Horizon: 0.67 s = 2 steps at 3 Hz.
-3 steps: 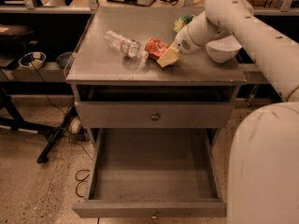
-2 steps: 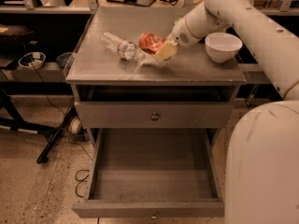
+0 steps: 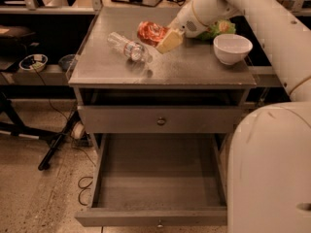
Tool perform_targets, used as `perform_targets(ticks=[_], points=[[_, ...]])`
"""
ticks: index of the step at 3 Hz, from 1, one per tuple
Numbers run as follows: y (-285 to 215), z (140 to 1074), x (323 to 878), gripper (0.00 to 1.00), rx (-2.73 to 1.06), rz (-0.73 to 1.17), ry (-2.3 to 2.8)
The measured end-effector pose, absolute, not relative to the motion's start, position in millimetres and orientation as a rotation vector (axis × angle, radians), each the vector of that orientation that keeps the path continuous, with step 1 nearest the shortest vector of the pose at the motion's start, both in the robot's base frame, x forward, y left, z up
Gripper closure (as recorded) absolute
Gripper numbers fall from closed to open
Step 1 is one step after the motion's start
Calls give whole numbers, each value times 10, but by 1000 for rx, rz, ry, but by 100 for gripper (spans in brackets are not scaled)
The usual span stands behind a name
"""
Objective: Place coke can into middle drawer
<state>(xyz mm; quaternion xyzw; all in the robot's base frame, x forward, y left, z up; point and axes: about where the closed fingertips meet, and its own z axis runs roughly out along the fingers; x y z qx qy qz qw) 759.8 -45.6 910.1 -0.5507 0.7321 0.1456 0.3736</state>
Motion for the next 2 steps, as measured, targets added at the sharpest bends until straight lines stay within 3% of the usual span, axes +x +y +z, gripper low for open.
perform_targets(ticks=[2], points=[[-469,9505,7274,100,-1556,512,1645]])
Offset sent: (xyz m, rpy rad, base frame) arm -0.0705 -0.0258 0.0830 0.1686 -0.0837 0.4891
